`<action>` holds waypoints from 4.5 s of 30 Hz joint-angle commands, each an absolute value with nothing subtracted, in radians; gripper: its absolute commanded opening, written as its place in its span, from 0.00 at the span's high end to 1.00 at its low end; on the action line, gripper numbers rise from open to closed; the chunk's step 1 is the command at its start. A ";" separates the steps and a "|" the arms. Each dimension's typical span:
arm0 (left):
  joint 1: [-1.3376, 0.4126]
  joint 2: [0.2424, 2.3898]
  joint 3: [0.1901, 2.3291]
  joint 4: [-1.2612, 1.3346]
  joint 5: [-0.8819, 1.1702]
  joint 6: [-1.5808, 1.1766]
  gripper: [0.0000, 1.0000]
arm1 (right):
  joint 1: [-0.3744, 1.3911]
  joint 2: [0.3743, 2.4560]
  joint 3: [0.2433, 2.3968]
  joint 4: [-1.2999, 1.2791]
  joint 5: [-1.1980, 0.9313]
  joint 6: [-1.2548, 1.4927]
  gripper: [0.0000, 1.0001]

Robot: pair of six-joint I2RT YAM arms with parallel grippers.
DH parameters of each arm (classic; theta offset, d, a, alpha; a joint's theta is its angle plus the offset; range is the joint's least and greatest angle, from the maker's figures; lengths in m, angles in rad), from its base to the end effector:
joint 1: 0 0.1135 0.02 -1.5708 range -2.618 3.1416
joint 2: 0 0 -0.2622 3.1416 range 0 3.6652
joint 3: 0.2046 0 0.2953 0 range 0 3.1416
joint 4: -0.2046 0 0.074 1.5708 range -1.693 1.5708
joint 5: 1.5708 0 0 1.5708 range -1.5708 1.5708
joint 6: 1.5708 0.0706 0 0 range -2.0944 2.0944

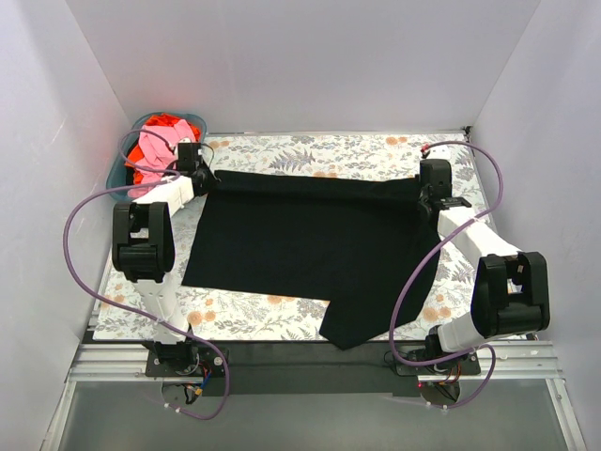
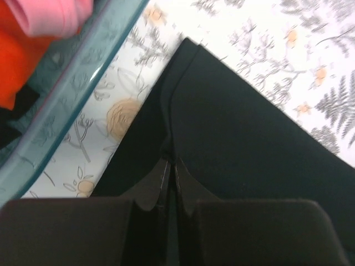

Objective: Fold and stack the t-shirts
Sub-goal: Fold the tshirt

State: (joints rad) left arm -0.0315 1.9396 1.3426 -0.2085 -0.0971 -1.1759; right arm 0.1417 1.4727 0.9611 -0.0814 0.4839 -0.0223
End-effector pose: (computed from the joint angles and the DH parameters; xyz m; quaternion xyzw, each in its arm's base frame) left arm 0.4873 -0.0085 0.1411 -0.5170 0.7692 -0.1747 0.3326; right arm 0.3897 0.0224 0.2089 0.0419 0.8635 -0.1839 0.4678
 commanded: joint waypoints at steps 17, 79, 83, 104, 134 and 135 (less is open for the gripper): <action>-0.021 1.911 1.250 -0.192 -0.184 -1.200 1.00 | 0.138 1.486 0.836 -0.141 0.456 0.170 0.99; -0.098 1.947 1.266 -0.274 -0.225 -1.238 0.55 | 0.100 1.483 0.802 -0.115 0.063 0.284 0.32; -0.098 1.905 1.181 -0.325 -0.255 -1.291 0.56 | 0.074 1.476 0.732 -0.101 0.045 0.295 0.32; -0.098 1.534 0.935 -0.258 -0.275 -1.232 0.31 | 0.074 1.469 0.868 -0.123 -0.092 0.083 0.38; -0.110 1.807 1.232 -0.302 -0.281 -1.227 0.31 | 0.081 1.669 0.954 -0.143 -0.284 -0.094 0.71; -0.113 1.784 1.204 -0.305 -0.278 -1.229 0.31 | 0.081 1.664 0.951 -0.141 -0.285 -0.094 0.75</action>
